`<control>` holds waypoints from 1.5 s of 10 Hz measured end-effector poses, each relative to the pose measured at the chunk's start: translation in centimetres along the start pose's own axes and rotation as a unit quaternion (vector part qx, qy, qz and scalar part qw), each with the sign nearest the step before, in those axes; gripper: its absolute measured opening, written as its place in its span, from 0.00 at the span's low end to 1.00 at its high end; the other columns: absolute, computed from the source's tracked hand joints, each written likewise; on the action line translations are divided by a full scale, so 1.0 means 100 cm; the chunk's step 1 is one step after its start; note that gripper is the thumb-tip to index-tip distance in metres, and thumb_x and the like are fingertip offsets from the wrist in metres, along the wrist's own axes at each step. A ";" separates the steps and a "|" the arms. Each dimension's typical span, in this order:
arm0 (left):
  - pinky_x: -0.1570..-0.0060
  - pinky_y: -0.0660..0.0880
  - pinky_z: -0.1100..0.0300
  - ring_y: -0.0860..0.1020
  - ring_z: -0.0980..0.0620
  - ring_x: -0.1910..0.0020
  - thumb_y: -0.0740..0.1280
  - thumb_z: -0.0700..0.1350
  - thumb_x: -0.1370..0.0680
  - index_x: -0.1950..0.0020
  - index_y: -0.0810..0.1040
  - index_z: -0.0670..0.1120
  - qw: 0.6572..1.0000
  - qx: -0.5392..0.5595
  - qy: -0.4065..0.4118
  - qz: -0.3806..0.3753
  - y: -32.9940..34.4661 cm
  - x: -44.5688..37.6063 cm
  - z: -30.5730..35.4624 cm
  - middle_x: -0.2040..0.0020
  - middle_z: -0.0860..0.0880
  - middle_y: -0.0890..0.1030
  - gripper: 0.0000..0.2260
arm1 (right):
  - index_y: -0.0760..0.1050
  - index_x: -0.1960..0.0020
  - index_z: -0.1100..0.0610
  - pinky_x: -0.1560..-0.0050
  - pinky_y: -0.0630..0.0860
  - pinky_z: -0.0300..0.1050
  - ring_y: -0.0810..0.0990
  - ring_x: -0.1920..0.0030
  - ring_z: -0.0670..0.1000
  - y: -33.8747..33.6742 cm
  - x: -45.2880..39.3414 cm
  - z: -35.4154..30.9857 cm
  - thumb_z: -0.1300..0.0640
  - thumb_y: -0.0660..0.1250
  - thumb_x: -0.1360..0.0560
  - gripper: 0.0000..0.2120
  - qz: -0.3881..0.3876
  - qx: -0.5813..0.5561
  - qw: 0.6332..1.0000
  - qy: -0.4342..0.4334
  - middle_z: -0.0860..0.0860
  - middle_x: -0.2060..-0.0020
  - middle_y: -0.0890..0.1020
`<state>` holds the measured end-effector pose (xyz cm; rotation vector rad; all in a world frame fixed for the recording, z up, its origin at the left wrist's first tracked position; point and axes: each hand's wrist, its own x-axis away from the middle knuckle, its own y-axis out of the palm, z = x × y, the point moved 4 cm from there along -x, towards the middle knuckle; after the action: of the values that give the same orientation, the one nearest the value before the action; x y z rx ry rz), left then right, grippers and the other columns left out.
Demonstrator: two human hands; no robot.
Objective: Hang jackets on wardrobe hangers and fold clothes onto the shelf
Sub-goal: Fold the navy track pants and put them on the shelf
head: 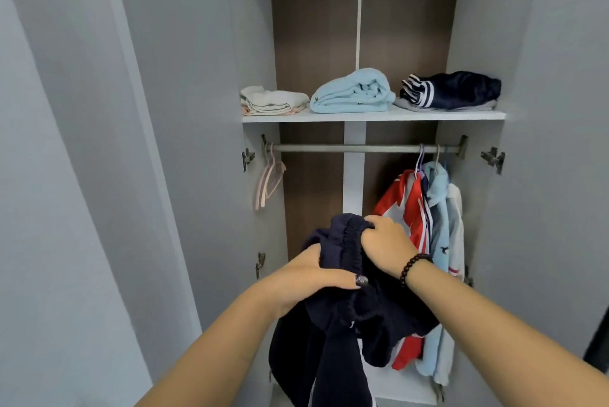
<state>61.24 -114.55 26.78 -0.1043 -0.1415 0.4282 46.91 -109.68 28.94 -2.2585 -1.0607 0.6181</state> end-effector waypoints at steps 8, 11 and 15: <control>0.60 0.73 0.58 0.77 0.48 0.56 0.59 0.29 0.28 0.55 0.69 0.46 0.916 -0.291 0.060 0.268 -0.053 -0.053 0.045 0.54 0.46 0.79 0.12 | 0.83 0.59 0.59 0.60 0.78 0.39 0.78 0.59 0.49 -0.142 -0.069 0.080 0.72 0.62 0.29 0.13 -0.076 0.151 0.986 0.009 0.51 0.63 0.82; 0.41 0.78 0.49 0.79 0.53 0.41 0.55 0.20 0.32 0.73 0.71 0.47 0.948 -0.236 0.094 0.193 -0.060 -0.057 0.053 0.45 0.50 0.83 0.22 | 0.61 0.65 0.55 0.72 0.64 0.37 0.67 0.72 0.45 -0.162 -0.066 0.066 0.74 0.65 0.29 0.19 -0.237 0.055 0.968 -0.066 0.49 0.70 0.68; 0.47 0.75 0.51 0.79 0.45 0.55 0.57 0.36 0.31 0.65 0.85 0.45 0.956 -0.215 0.129 0.154 -0.048 -0.053 0.081 0.57 0.47 0.84 0.16 | 0.83 0.52 0.60 0.48 0.77 0.38 0.82 0.47 0.51 -0.180 -0.050 0.040 0.74 0.56 0.23 0.19 -0.317 -0.003 0.943 -0.105 0.54 0.48 0.84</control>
<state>57.10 -120.56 34.79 -0.6154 0.0442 0.6865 31.86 -103.04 38.67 -1.7191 -1.7854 0.5741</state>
